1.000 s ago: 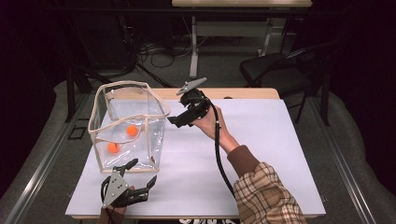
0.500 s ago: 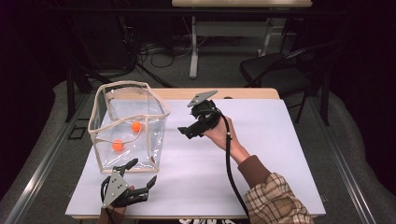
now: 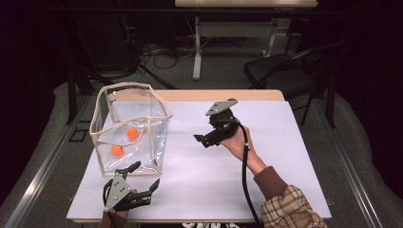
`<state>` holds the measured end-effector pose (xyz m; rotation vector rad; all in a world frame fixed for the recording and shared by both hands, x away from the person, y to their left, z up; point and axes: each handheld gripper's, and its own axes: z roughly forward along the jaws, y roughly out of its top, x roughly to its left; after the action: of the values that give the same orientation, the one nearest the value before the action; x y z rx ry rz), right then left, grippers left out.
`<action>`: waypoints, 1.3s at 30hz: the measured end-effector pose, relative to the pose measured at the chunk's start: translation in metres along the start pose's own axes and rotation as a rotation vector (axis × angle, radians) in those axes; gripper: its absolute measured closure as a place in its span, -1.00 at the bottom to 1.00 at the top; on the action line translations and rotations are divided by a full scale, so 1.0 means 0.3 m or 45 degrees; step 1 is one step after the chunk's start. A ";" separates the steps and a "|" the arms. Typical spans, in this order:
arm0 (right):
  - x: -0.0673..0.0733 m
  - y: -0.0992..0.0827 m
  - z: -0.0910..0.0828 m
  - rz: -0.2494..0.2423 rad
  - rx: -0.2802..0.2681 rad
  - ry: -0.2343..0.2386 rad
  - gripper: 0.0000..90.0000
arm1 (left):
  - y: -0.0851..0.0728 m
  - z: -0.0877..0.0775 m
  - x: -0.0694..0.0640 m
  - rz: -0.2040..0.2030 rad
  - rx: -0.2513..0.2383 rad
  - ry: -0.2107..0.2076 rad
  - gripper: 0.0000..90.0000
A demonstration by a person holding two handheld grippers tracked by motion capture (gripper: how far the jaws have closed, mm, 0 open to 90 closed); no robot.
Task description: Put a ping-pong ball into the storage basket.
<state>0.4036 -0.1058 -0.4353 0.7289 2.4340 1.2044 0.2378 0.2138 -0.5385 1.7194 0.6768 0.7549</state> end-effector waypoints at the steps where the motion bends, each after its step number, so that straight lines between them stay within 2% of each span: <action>1: 0.002 -0.008 -0.005 0.001 0.001 -0.001 -0.97 | 0.000 0.000 0.000 0.000 0.000 0.000 -0.65; 25: 0.039 -0.200 -0.165 -0.001 -0.079 -0.085 -0.97 | 0.000 0.000 -0.001 0.001 -0.001 0.002 -0.65; 39: 0.062 -0.317 -0.236 -0.001 -0.098 -0.138 -0.97 | 0.000 0.000 0.000 0.000 0.001 0.003 -0.65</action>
<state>0.3249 -0.1890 -0.4714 0.7501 2.2871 1.2185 0.2379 0.2136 -0.5385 1.7197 0.6788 0.7573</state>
